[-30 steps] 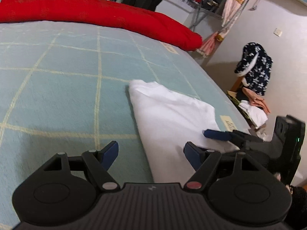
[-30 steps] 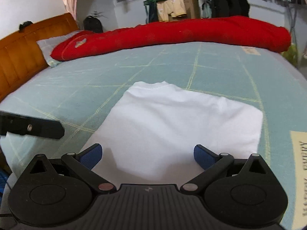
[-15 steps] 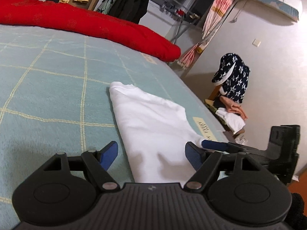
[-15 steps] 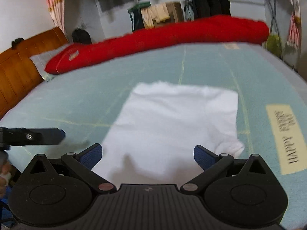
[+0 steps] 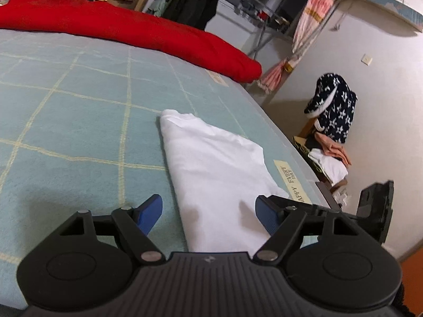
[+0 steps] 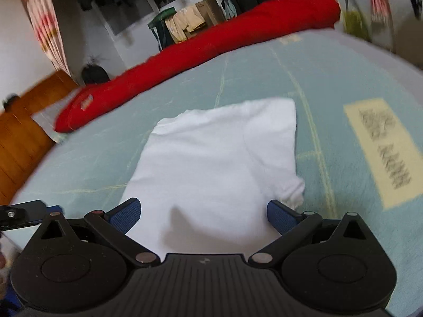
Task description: Fold clothes
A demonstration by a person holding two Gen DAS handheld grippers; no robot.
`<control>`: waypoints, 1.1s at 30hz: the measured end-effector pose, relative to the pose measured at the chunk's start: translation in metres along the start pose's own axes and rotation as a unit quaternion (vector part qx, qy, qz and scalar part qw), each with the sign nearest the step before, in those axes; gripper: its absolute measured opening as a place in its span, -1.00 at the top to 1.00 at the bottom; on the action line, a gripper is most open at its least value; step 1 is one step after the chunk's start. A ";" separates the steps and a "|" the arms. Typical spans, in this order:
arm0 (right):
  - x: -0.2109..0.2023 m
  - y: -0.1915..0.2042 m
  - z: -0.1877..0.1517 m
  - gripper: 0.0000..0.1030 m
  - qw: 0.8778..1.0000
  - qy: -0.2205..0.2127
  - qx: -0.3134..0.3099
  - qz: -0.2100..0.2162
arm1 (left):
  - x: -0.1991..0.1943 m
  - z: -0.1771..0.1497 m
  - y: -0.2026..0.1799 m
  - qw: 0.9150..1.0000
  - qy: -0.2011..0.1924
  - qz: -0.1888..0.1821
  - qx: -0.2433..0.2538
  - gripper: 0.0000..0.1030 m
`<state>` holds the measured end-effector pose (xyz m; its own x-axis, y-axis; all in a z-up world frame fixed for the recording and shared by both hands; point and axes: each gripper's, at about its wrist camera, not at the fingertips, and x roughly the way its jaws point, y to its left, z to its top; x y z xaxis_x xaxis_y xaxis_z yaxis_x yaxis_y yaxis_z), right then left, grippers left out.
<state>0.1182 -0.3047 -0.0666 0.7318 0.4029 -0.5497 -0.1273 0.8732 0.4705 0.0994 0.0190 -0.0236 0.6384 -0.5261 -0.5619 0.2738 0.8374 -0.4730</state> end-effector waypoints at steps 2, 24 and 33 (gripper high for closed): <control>-0.004 -0.004 -0.003 -1.00 1.000 -0.006 0.006 0.014 | 0.013 0.005 0.002 1.000 0.007 -0.006 -0.006 -0.50; -0.025 -0.040 0.028 -1.00 0.992 -0.047 0.070 0.093 | 0.099 0.038 0.071 0.987 0.090 -0.064 -0.118 -0.50; -0.004 -0.083 0.042 -1.00 0.983 -0.024 0.148 0.101 | 0.124 0.047 0.089 0.975 0.113 -0.110 -0.158 -0.52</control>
<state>0.1540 -0.3908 -0.0742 0.7436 0.5406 -0.3935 -0.0788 0.6552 0.7513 0.2370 0.0353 -0.1041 0.4041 -0.7367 -0.5422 0.1272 0.6322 -0.7643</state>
